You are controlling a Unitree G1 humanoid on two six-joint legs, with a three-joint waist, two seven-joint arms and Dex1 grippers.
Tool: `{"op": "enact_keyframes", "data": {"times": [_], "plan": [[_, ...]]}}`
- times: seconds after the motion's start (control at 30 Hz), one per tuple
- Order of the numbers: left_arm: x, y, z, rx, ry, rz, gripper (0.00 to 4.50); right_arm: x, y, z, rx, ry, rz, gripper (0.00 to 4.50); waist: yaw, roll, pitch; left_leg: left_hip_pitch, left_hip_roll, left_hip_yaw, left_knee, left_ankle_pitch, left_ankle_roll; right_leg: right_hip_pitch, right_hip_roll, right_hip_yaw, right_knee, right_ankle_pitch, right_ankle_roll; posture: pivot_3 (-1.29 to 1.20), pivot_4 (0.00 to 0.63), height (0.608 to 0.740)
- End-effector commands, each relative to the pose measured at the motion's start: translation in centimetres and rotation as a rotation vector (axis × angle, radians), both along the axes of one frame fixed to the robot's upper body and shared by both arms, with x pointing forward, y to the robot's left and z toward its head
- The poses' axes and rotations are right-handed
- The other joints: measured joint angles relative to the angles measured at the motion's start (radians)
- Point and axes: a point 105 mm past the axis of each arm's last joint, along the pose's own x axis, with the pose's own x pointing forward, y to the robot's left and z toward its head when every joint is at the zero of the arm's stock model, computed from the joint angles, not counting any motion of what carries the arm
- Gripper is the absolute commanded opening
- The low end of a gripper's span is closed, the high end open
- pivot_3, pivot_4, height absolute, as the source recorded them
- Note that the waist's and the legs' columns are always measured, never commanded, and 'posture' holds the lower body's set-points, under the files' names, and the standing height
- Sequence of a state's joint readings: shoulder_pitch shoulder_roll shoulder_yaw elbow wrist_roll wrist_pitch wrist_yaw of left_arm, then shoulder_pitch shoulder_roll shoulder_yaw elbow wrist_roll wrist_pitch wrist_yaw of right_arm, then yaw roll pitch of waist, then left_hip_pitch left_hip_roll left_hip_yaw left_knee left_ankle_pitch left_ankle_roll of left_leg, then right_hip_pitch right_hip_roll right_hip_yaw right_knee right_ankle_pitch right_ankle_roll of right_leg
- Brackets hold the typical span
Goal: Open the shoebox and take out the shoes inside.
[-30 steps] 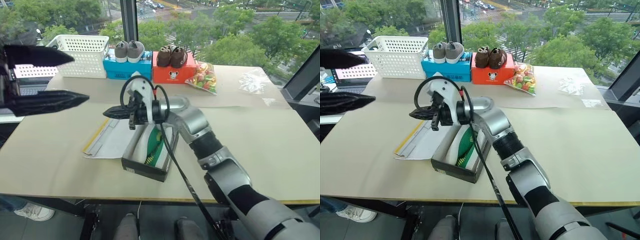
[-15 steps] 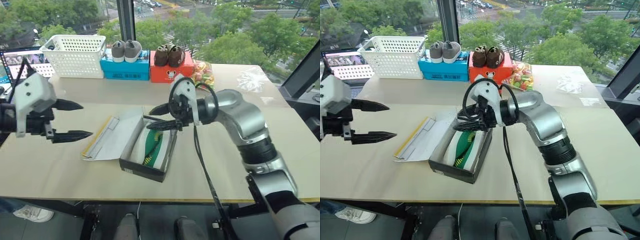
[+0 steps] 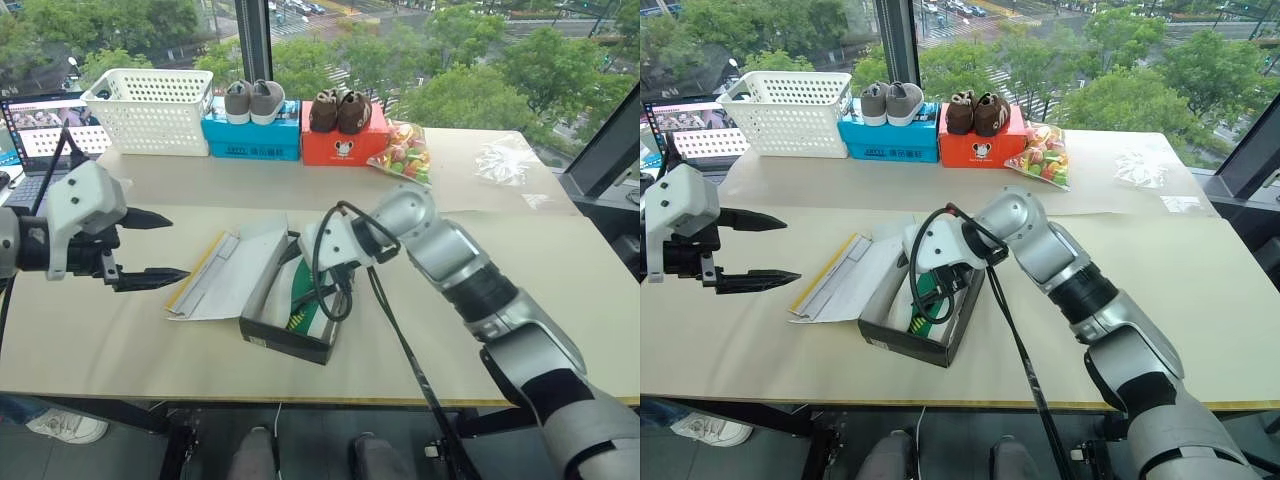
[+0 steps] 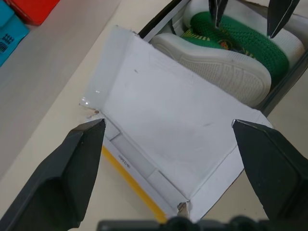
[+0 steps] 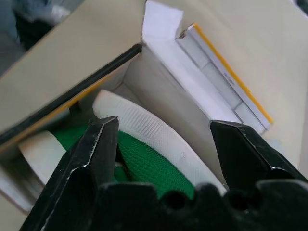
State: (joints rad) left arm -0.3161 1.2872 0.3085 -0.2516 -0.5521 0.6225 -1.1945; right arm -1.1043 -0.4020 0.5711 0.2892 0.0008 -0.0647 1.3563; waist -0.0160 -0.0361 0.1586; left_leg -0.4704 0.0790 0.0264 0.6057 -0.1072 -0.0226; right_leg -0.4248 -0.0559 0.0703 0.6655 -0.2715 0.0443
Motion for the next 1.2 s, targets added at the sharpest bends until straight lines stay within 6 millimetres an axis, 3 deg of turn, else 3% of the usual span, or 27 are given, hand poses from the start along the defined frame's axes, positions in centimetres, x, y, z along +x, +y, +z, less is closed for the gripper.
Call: {"op": "enact_keyframes", "data": {"times": [0.03, 0.33, 0.37, 0.4, 0.53, 0.63, 0.7, 0.8, 0.93, 1.07, 1.2], "plan": [[-0.9, -0.1, 1.4, -0.007, -0.067, 0.018, 4.50, 0.0, 0.7, -0.3, -0.066, -0.125, 0.116, 3.57, 0.000, 0.000, 0.000, 0.000, 0.000, 0.000, 0.000, 0.000, 0.000, 0.000, 0.000, 0.000, 0.000, 0.000, 0.000, 0.00, 0.150, 0.740], [-3.2, -0.6, 1.6, -0.041, -0.075, 0.068, 4.50, 0.6, 2.4, -2.9, -0.144, -0.207, 0.227, 3.57, -0.006, 0.000, 0.000, 0.002, 0.001, 0.000, 0.000, 0.000, 0.000, 0.001, 0.000, 0.000, 0.001, 0.000, 0.000, 0.00, 0.150, 0.740], [-3.3, -0.6, 1.6, -0.043, -0.076, 0.072, 4.50, 0.6, 2.5, -3.1, -0.145, -0.204, 0.231, 3.07, -0.006, 0.000, 0.000, 0.003, 0.001, 0.000, 0.000, 0.000, 0.000, 0.002, 0.000, 0.000, 0.001, 0.000, 0.000, 0.00, 0.150, 0.740], [-3.3, -0.6, 1.7, -0.045, -0.078, 0.076, 4.50, 0.7, 2.6, -3.2, -0.147, -0.205, 0.233, 2.94, -0.006, 0.000, 0.000, 0.004, 0.001, 0.000, -0.001, 0.000, 0.000, 0.002, 0.000, 0.000, 0.001, 0.000, -0.001, 0.00, 0.150, 0.740], [-3.4, -0.6, 1.6, -0.043, -0.077, 0.086, 4.50, 0.9, 2.8, -3.1, -0.134, -0.225, 0.239, 1.43, -0.005, 0.000, 0.000, 0.004, 0.001, 0.000, -0.001, -0.002, -0.003, 0.003, 0.000, 0.000, 0.001, 0.000, -0.001, 0.00, 0.150, 0.740], [-3.2, -0.6, 1.4, -0.039, -0.072, 0.087, 4.50, 0.6, 2.4, -2.4, -0.128, -0.300, 0.308, 0.74, -0.004, 0.000, 0.000, 0.005, 0.001, 0.000, -0.001, -0.002, -0.004, 0.003, 0.000, 0.000, 0.001, 0.000, -0.001, 0.00, 0.150, 0.740], [-3.0, -0.7, 1.5, -0.036, -0.074, 0.079, 4.50, -0.5, 2.0, -1.5, -0.102, -0.283, 0.366, 0.64, -0.002, 0.001, 0.000, 0.004, 0.001, 0.000, -0.001, -0.002, -0.004, 0.003, 0.000, 0.000, 0.001, 0.000, -0.001, 0.00, 0.150, 0.740], [-2.6, -0.8, 1.8, -0.031, -0.083, 0.065, 4.50, -2.2, 1.8, 0.3, -0.010, -0.126, 0.405, 0.57, -0.001, 0.001, 0.001, 0.004, 0.001, 0.000, -0.001, -0.002, -0.003, 0.003, 0.000, 0.000, 0.000, 0.000, -0.001, 0.00, 0.150, 0.740], [-2.1, -1.3, 1.9, -0.037, -0.088, 0.038, 4.50, -1.5, 1.6, 2.5, 0.153, 0.169, 0.287, 0.55, -0.006, 0.001, 0.000, 0.005, 0.002, 0.000, -0.001, 0.000, -0.001, 0.003, 0.001, 0.000, 0.002, 0.000, -0.001, 0.00, 0.150, 0.740], [-1.9, -1.5, 1.9, -0.035, -0.086, 0.027, 4.50, 0.8, 1.0, 0.5, 0.160, 0.215, 0.134, 0.54, -0.007, 0.001, 0.000, 0.006, 0.002, 0.000, -0.001, -0.001, -0.001, 0.004, 0.002, 0.000, 0.002, 0.000, -0.002, 0.00, 0.150, 0.740], [-1.7, -1.6, 2.0, -0.029, -0.089, 0.019, 4.50, 1.7, 1.0, -0.6, 0.219, 0.324, 0.025, 0.51, -0.006, 0.001, 0.000, 0.006, 0.002, 0.000, -0.001, -0.001, -0.001, 0.003, 0.002, 0.000, 0.002, 0.000, -0.002, 0.00, 0.150, 0.740]]}}
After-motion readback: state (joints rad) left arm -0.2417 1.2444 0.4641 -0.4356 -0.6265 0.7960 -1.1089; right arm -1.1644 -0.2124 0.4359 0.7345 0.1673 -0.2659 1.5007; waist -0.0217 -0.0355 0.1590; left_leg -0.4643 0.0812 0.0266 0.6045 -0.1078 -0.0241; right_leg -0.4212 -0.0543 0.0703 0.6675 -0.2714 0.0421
